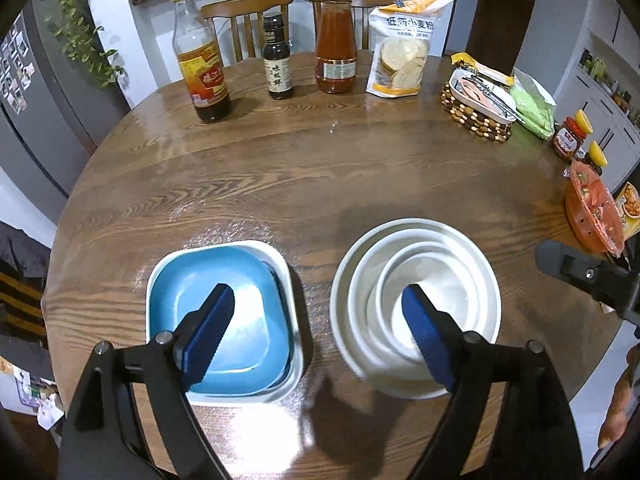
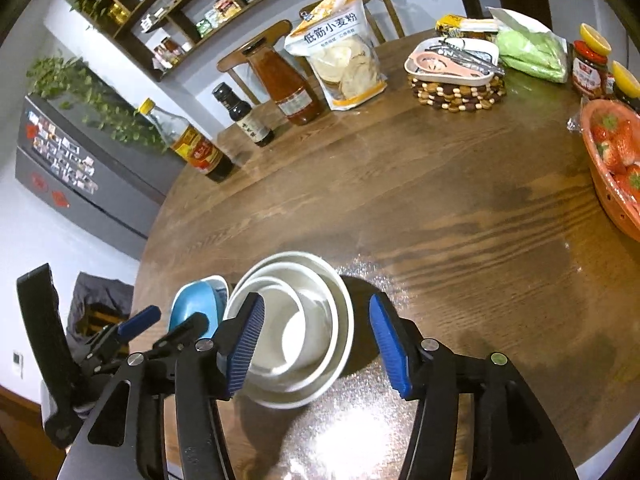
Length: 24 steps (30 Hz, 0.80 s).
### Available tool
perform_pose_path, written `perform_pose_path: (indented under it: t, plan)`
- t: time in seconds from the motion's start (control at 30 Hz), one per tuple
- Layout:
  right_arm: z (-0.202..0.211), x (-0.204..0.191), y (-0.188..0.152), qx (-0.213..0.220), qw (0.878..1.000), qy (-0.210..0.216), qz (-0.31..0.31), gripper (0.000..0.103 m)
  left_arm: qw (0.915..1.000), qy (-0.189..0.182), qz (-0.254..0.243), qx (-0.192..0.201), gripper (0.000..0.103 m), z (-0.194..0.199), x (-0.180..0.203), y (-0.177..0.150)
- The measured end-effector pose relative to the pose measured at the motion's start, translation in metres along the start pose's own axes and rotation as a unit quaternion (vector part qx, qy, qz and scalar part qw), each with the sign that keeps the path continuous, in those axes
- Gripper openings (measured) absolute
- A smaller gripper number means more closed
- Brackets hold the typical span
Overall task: Organize plates and bowls
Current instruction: 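Open the right gripper and release the ramekin, then move both grippers to the rim of the nested white bowl stack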
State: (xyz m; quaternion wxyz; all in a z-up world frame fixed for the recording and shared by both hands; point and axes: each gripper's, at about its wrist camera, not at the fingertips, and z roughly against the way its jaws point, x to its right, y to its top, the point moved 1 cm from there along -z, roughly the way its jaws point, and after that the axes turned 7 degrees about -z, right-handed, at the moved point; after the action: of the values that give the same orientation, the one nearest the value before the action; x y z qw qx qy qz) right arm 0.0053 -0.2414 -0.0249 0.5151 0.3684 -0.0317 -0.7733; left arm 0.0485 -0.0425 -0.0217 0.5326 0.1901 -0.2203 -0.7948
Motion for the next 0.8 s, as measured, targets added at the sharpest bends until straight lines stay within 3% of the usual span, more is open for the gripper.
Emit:
perform_pose_path:
  t: [0.67,0.8]
  plan:
    - [-0.003,0.01,-0.014,-0.029,1.0,-0.002,0.008,0.057,0.9996,-0.004,0.028,-0.003,0.086,0.012,-0.015,-0.018]
    - [-0.004,0.012,-0.014,-0.031,0.999,-0.004,0.008,0.057,0.9984,-0.029,0.046,-0.014,0.086,0.008,-0.021,-0.02]
